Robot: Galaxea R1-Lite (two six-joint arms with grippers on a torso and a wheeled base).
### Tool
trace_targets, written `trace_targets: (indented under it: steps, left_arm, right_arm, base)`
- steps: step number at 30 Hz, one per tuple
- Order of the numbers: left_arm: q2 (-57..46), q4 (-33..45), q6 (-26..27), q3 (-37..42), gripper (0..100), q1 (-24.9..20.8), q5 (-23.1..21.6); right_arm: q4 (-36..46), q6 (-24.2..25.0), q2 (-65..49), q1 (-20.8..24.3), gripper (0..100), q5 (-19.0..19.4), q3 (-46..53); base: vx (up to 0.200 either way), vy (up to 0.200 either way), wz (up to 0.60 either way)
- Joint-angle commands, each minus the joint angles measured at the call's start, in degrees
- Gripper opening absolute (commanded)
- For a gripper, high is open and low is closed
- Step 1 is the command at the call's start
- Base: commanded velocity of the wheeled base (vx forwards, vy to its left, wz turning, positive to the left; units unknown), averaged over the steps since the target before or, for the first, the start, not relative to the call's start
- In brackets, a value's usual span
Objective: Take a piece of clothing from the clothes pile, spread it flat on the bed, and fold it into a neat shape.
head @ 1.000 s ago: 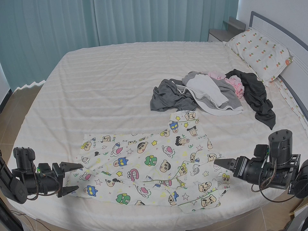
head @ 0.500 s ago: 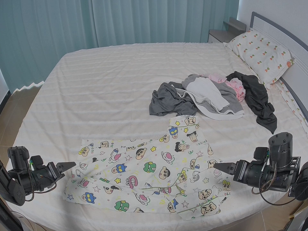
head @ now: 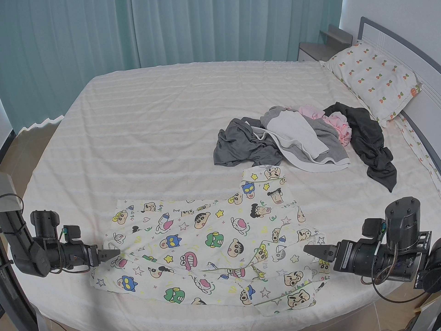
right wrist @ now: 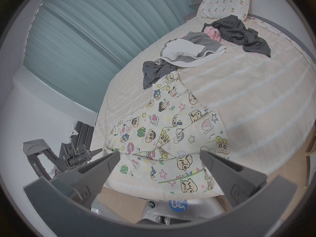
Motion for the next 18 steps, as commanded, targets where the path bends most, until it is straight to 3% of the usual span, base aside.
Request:
trace_targets:
  steps: [1, 8, 12, 18]
  left_arm:
    - [5.32, 7.34, 1.71, -7.83, 100, 0.04, -1.2]
    - [3.38, 16.13, 8.48, -10.73, 100, 0.92, -2.25]
    - [1.45, 19.82, 9.09, -11.61, 100, 1.01, -4.54]
    - [1.36, 21.14, 11.99, -11.87, 100, 1.1, -4.54]
  right_arm:
    - [0.01, -0.58, -0.33, 0.7, 100, 0.09, 0.84]
    - [0.01, -0.58, -0.24, 0.96, 100, 0.18, 0.93]
    - [0.01, -0.58, -0.15, 0.96, 100, 0.35, 1.19]
    - [0.01, -0.58, -0.33, 1.23, 100, 0.44, 1.28]
  base:
    - [0.0, 0.0, 0.0]
    - [0.0, 0.0, 0.0]
    - [0.0, 0.0, 0.0]
    - [0.0, 0.0, 0.0]
